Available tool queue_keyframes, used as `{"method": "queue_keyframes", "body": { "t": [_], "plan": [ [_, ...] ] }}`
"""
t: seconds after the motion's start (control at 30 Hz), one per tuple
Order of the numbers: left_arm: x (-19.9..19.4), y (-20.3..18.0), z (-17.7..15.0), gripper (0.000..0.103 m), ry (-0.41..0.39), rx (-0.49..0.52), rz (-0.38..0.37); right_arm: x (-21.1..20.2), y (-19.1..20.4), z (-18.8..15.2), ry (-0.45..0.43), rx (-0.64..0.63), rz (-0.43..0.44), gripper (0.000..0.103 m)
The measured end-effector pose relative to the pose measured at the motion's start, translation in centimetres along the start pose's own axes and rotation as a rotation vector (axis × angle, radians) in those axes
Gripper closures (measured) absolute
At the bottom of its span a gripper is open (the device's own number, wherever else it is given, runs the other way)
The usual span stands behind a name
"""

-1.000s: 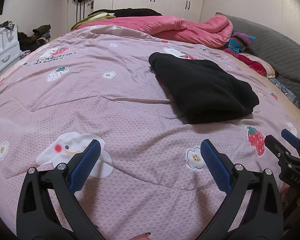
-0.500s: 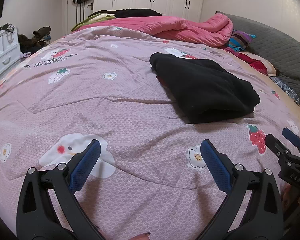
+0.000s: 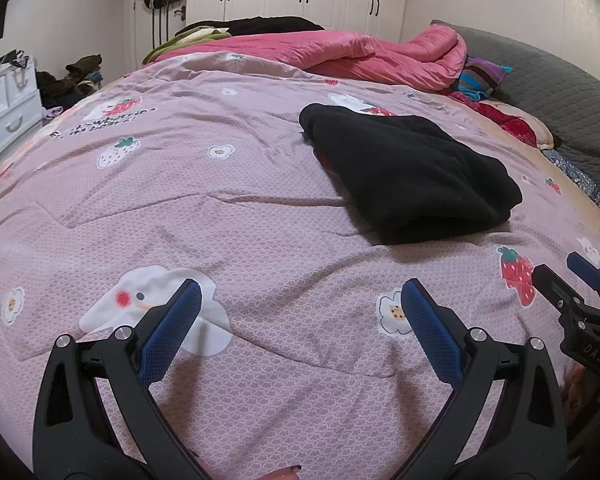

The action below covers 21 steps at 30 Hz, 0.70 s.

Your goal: Fold small clothes

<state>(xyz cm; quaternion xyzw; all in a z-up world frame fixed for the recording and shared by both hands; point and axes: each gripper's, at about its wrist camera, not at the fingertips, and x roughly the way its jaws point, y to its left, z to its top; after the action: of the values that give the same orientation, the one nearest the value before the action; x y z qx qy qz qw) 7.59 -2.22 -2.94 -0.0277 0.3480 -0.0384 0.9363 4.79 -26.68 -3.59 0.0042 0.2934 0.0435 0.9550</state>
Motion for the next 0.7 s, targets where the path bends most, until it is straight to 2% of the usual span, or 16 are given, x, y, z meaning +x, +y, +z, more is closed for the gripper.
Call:
{"method": "queue_keyframes", "body": {
  "t": [0.7],
  "plan": [
    [0.14,-0.17,-0.13,0.009,0.008,0.007,0.007,0.1,-0.03,-0.03,0.003,0.001,-0.005,0.004]
  ]
}}
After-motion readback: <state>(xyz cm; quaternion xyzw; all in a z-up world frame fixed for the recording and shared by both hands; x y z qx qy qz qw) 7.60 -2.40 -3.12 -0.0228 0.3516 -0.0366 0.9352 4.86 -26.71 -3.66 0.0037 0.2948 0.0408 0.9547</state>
